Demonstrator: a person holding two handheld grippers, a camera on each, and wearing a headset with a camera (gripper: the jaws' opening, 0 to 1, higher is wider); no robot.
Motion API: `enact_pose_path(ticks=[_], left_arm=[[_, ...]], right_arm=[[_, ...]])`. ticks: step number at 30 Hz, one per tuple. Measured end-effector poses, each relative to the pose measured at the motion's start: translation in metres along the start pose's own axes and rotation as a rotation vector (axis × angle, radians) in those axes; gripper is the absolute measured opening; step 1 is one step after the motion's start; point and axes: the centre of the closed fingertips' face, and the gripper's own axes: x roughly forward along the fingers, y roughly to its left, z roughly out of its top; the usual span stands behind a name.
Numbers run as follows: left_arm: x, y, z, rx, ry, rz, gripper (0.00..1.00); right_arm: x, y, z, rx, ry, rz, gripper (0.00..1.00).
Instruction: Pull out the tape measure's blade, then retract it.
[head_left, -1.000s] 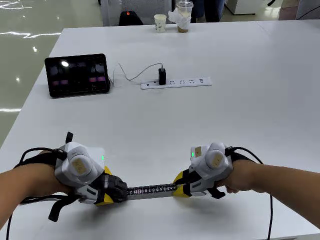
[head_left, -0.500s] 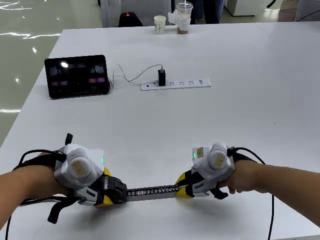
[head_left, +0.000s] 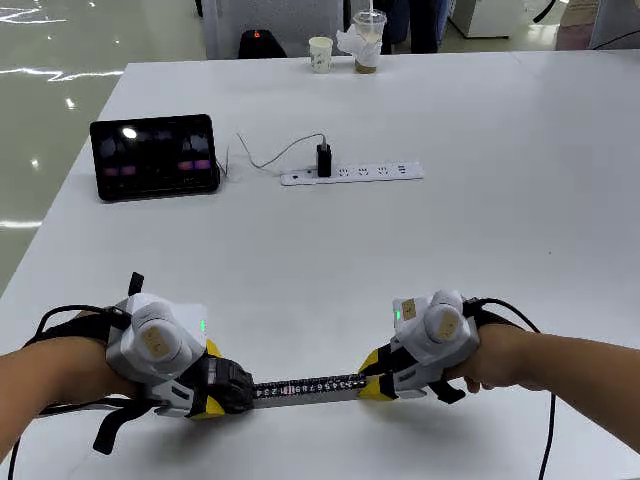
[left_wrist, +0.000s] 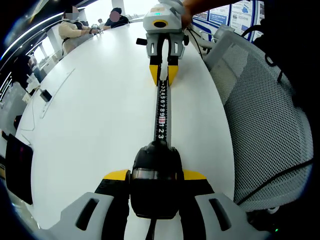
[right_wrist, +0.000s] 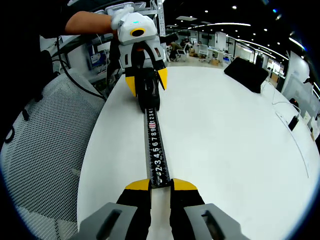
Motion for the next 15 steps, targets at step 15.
enact_pose_path(ticks=[15], left_arm=[[0.0002,0.0004,-0.0008,-0.002,0.004,0.002,0.33]], right_arm=[[-0.0093,-0.0013,-0.009,0.015,0.004,0.0,0.1]])
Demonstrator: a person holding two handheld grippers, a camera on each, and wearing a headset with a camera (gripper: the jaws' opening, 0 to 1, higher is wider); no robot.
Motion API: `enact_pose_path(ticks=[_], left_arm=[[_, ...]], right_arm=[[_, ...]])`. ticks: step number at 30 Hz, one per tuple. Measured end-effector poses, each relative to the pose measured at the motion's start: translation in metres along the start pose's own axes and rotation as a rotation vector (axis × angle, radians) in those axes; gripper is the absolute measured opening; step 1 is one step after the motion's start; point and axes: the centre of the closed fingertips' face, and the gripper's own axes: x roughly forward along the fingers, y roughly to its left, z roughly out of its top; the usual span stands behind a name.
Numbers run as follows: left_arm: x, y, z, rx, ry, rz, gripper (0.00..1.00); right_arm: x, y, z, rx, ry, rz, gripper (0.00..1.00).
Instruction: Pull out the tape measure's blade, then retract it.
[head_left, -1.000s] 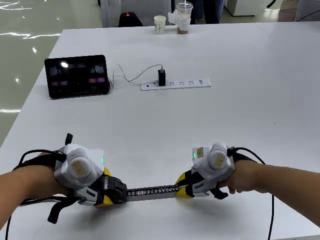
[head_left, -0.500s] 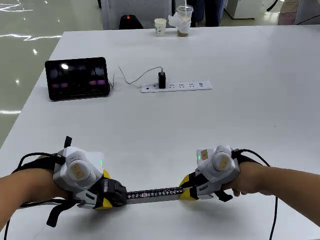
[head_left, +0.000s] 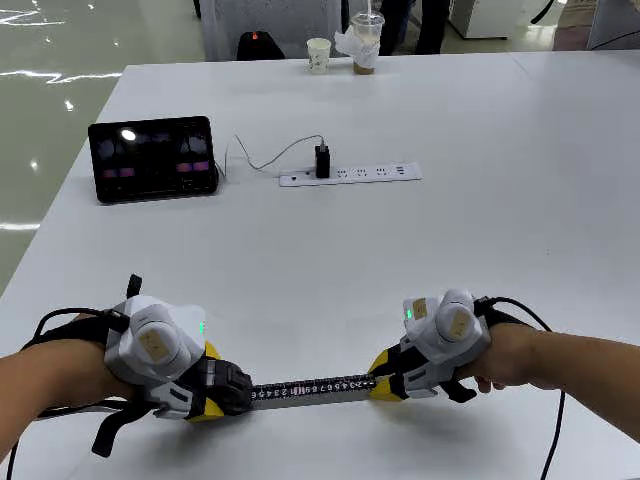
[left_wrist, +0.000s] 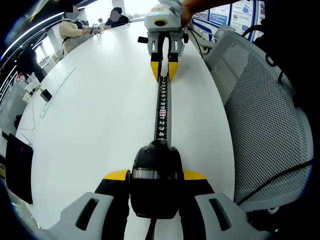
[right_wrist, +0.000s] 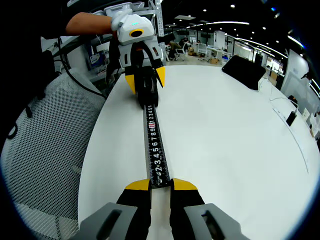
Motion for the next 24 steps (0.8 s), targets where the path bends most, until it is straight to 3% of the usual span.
enact_pose_path(ticks=[24], left_arm=[[0.0,0.0,0.0,-0.005,0.003,0.005,0.32]], right_arm=[[-0.018,-0.003,-0.018,0.011,0.015,-0.008,0.1]])
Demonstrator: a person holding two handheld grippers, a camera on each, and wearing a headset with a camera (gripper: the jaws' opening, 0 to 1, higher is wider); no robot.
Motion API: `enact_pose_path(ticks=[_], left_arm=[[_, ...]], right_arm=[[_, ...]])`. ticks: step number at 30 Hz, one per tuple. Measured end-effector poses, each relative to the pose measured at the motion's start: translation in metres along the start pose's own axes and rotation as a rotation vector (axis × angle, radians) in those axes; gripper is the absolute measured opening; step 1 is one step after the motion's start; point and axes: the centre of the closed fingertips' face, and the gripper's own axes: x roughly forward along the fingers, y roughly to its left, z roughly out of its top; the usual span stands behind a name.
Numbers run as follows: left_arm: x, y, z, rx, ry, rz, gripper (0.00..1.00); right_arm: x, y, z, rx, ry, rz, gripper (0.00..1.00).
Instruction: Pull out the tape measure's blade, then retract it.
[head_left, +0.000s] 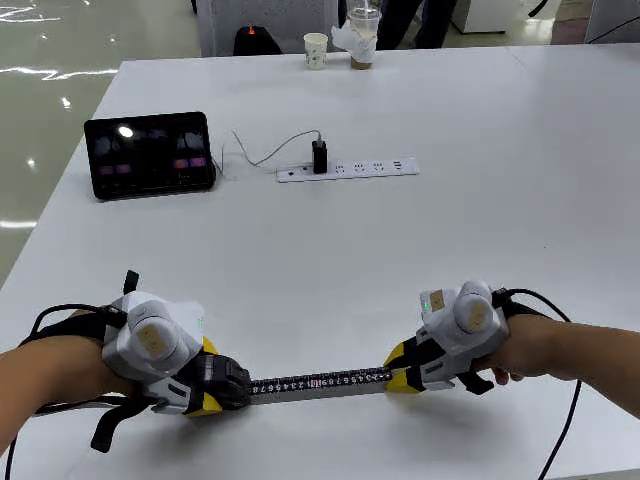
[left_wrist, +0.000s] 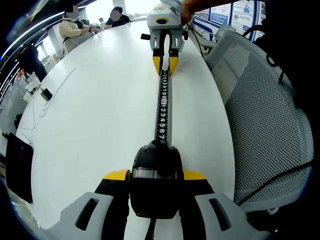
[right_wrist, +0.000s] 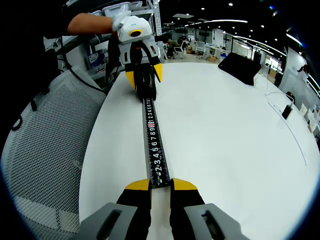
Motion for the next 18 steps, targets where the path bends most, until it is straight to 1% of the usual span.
enact_pose_path(ticks=[18], left_arm=[[0.0,0.0,-0.001,-0.004,-0.004,0.003,0.32]], right_arm=[[-0.009,-0.001,-0.012,-0.001,0.024,-0.007,0.1]])
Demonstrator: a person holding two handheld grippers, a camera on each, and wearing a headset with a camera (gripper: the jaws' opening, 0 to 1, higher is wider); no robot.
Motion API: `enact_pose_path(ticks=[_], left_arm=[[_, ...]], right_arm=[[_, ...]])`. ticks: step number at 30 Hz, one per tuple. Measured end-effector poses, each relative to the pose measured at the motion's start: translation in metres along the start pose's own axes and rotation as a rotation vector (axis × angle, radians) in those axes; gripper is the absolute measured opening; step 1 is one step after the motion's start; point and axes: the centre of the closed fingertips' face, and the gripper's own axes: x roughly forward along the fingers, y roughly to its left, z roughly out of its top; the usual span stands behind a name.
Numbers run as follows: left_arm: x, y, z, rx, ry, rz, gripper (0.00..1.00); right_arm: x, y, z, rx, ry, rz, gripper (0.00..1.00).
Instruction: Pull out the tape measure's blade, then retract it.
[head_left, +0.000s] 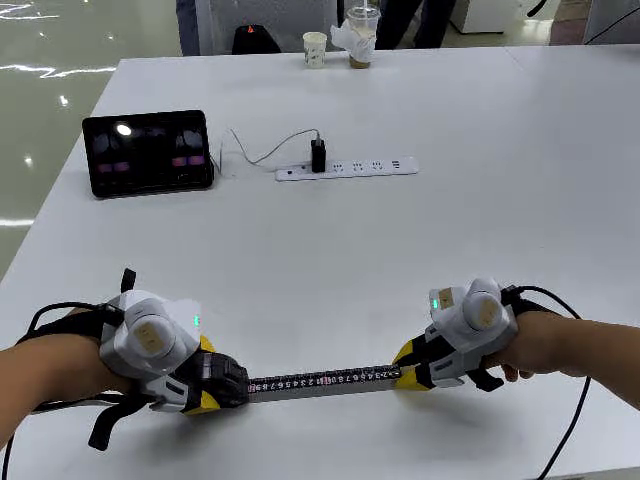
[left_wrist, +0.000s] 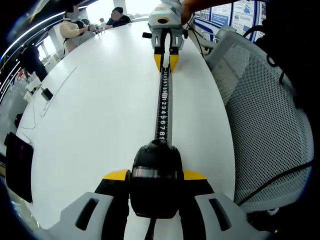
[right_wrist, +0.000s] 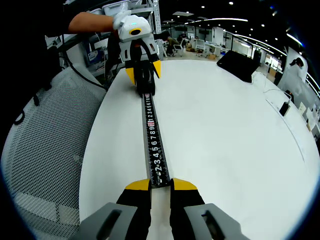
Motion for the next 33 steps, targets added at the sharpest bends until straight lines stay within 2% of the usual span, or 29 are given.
enact_pose_path(ticks=[33], left_arm=[[0.001,0.0,0.0,-0.001,0.0,0.0,0.33]], right_arm=[[-0.022,-0.005,-0.027,-0.001,0.042,-0.027,0.1]])
